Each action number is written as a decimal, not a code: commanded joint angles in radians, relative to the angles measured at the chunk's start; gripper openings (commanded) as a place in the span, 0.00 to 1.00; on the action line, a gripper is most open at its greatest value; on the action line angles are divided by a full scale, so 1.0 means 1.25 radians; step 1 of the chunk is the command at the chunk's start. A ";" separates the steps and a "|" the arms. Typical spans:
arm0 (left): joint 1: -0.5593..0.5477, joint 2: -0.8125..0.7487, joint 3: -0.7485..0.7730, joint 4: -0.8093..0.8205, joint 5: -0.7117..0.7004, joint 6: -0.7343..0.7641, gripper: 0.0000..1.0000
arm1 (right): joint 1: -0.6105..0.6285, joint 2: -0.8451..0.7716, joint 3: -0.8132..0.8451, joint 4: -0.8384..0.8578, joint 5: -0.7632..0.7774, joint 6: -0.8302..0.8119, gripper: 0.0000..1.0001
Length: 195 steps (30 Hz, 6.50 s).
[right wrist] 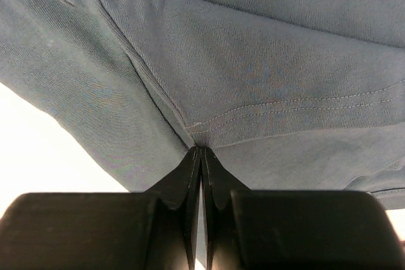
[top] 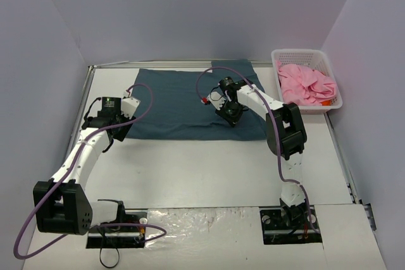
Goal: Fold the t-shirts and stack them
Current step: Fold the flattened tshirt in 1/3 of the way
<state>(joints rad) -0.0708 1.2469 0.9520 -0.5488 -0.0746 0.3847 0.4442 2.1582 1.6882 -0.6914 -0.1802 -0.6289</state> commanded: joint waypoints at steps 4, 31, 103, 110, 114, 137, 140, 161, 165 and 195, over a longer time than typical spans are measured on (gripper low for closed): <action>0.005 -0.007 0.005 -0.011 0.003 -0.010 0.45 | -0.002 -0.008 0.015 -0.029 0.003 0.002 0.00; 0.005 0.000 0.004 -0.009 0.007 -0.008 0.45 | 0.020 0.047 0.055 -0.029 0.023 0.004 0.35; 0.004 0.003 0.005 -0.011 0.018 -0.010 0.45 | 0.005 -0.011 0.108 -0.054 0.066 0.000 0.00; 0.005 0.004 -0.001 -0.010 0.015 -0.006 0.45 | 0.016 0.015 0.148 -0.056 0.082 -0.009 0.00; 0.005 0.004 -0.002 -0.009 0.013 -0.006 0.45 | 0.021 0.030 0.169 -0.056 0.083 -0.012 0.00; 0.004 0.006 -0.011 -0.005 0.009 -0.003 0.45 | 0.066 0.114 0.251 -0.057 0.177 -0.068 0.00; 0.005 0.005 -0.011 -0.004 0.009 -0.003 0.45 | 0.069 0.125 0.264 -0.058 0.186 -0.070 0.00; 0.005 0.003 -0.013 -0.003 0.009 -0.002 0.45 | 0.113 0.172 0.323 -0.057 0.225 -0.096 0.00; 0.005 0.003 -0.014 -0.003 0.009 -0.002 0.45 | 0.116 0.183 0.338 -0.056 0.230 -0.098 0.00; 0.006 0.008 -0.014 -0.005 0.011 0.000 0.45 | 0.145 0.248 0.413 -0.043 0.240 -0.114 0.00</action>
<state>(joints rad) -0.0708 1.2617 0.9234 -0.5488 -0.0525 0.3855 0.6170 2.4557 2.1624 -0.7170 0.0917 -0.7631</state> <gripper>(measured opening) 0.449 0.032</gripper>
